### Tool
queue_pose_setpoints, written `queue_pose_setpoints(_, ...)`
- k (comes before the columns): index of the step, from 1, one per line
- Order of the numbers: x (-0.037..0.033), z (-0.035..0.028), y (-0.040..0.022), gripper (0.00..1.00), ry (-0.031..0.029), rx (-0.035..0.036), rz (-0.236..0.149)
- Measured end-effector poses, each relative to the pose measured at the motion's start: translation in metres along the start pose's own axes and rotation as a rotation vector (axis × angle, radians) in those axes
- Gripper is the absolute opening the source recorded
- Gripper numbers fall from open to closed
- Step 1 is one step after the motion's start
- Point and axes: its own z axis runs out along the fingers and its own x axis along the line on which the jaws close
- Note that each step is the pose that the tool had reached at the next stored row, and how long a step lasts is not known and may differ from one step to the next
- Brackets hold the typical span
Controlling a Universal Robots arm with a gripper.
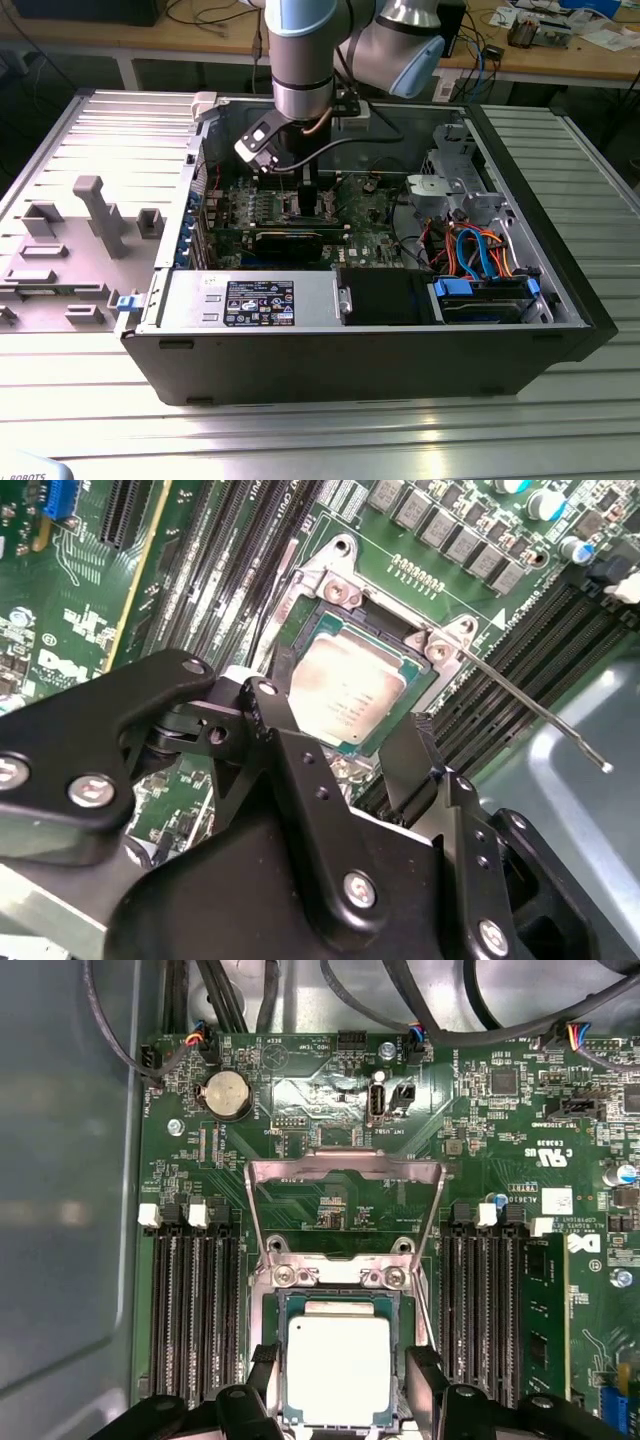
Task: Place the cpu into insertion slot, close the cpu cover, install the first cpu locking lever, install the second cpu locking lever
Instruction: 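Place the cpu into insertion slot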
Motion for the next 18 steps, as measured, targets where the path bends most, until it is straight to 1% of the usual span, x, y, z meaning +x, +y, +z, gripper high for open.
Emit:
queue_pose_setpoints(3,0.0001,-0.0046,0.0004,0.62,0.0002,0.0055,0.0)
queue_pose_setpoints(5,0.0002,-0.01,0.0008,0.62,0.0001,0.0125,0.0)
queue_pose_setpoints(8,0.0003,-0.0156,0.0015,0.62,0.0003,0.0215,0.0)
queue_pose_setpoints(9,0.0003,-0.0162,0.0016,0.62,0.0005,0.0244,0.001)
queue_pose_setpoints(11,0.0003,-0.0163,0.0016,0.62,0.0004,0.0252,0.001)
queue_pose_setpoints(12,0.0003,-0.0163,0.0016,0.6,0.0003,0.0257,0.001)
queue_pose_setpoints(16,0.0003,-0.0163,0.0016,0.35,0.0003,0.0271,0.001)
queue_pose_setpoints(17,0.0003,-0.0164,0.0016,0.35,0.0003,0.0273,0.001)
queue_pose_setpoints(18,0.0003,-0.0164,0.0016,0.29,0.0003,0.0277,0.001)
